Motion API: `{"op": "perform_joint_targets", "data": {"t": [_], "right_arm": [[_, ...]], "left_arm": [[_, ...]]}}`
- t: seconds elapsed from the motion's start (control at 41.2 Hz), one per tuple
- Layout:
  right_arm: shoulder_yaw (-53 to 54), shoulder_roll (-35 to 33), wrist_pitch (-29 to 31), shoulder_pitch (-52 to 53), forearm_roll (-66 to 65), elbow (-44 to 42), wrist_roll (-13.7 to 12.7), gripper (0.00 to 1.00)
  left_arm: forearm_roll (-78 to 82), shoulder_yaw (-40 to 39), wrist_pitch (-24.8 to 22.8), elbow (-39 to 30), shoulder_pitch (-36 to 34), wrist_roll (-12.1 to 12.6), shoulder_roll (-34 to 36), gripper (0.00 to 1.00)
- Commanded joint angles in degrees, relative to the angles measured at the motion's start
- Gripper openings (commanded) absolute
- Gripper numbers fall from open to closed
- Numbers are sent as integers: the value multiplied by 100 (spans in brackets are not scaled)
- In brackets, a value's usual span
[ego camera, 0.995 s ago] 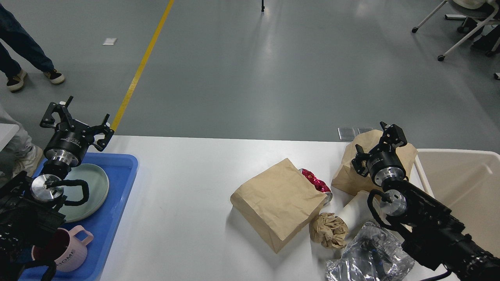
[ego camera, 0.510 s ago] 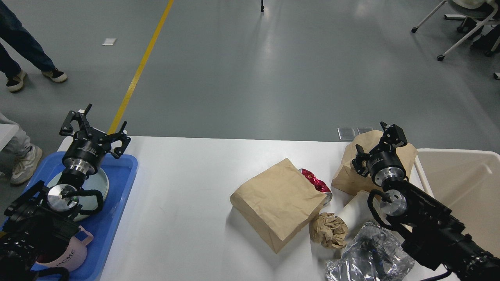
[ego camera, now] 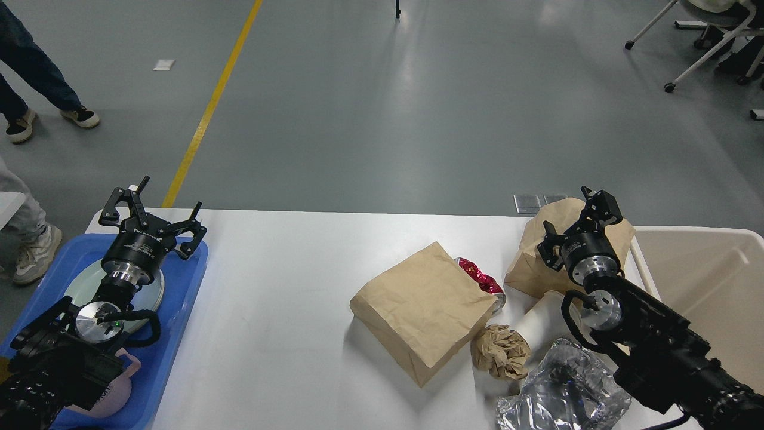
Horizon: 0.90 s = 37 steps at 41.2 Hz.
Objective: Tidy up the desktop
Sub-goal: 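Raise the right gripper and move it above the brown paper bag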
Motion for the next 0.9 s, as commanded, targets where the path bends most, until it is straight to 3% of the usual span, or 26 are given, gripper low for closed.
{"op": "perform_joint_targets", "data": {"t": [0.0, 0.704, 0.874], "right_arm": [[0, 0, 0, 0, -4, 0, 0, 100], [9, -26, -9, 88, 5, -53, -53, 100], [88, -517, -26, 220, 14, -62, -61, 100]], "left_arm": [[0, -1, -1, 0, 8, 0, 0, 96], [0, -1, -1, 0, 0, 0, 0, 96], [0, -1, -1, 0, 8, 0, -8, 96]]}}
